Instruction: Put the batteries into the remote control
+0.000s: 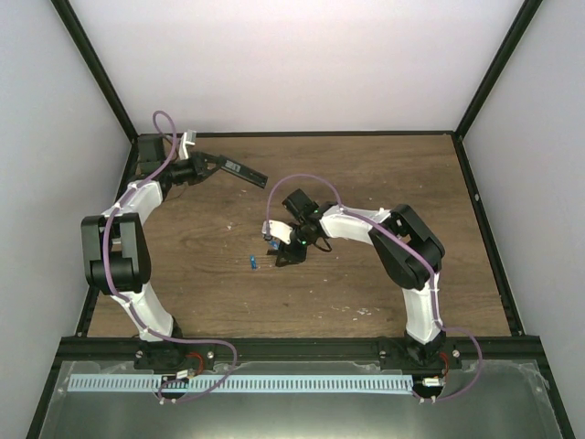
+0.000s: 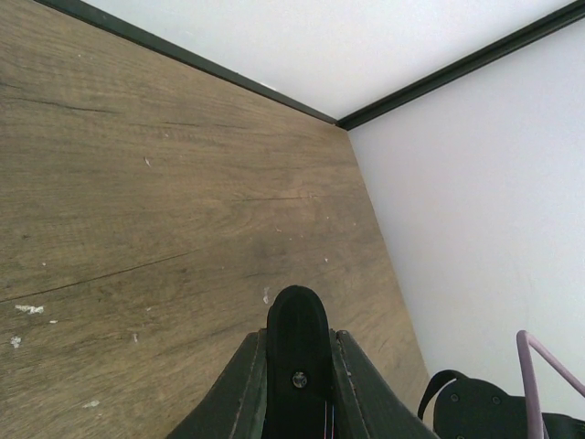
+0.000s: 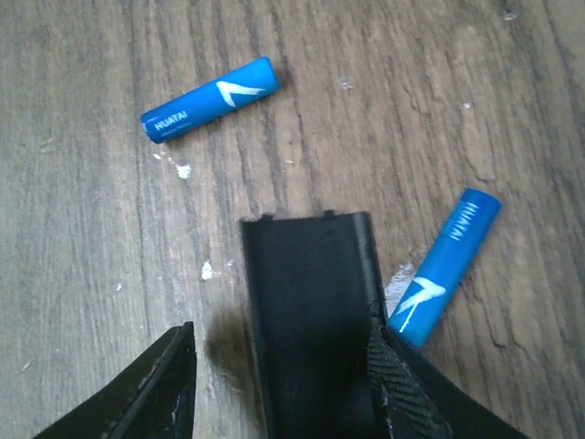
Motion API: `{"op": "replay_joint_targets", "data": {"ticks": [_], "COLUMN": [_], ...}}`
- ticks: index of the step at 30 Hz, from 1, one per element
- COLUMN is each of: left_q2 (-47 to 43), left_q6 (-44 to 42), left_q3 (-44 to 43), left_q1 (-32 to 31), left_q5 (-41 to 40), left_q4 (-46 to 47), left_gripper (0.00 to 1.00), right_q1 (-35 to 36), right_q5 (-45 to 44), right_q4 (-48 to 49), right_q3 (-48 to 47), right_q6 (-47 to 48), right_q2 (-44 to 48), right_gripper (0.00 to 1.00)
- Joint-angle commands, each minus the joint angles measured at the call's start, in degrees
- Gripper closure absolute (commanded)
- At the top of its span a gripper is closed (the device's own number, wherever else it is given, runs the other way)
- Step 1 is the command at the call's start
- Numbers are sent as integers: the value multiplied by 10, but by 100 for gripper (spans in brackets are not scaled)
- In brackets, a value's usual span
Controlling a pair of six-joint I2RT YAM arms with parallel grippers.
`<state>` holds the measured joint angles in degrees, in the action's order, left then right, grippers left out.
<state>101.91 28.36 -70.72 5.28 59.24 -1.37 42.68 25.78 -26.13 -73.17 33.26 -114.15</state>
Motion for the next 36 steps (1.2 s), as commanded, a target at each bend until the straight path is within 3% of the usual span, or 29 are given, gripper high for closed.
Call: {"op": "replay_joint_targets", "data": {"ticks": [1, 36], "left_q2": [6, 14], "left_q6": [-6, 8], "left_q3": [-11, -23], "left_q1": [3, 4], "left_q5": [13, 12], "left_q4": [6, 18], "left_gripper": [97, 97], "right_q1": [-9, -75], "right_q5": [-14, 66], "right_q4": [-5, -6], "right_q3": [-17, -28], "right_q6": [-9, -46], "right_q2": [-15, -6], "right_gripper": [56, 99]}}
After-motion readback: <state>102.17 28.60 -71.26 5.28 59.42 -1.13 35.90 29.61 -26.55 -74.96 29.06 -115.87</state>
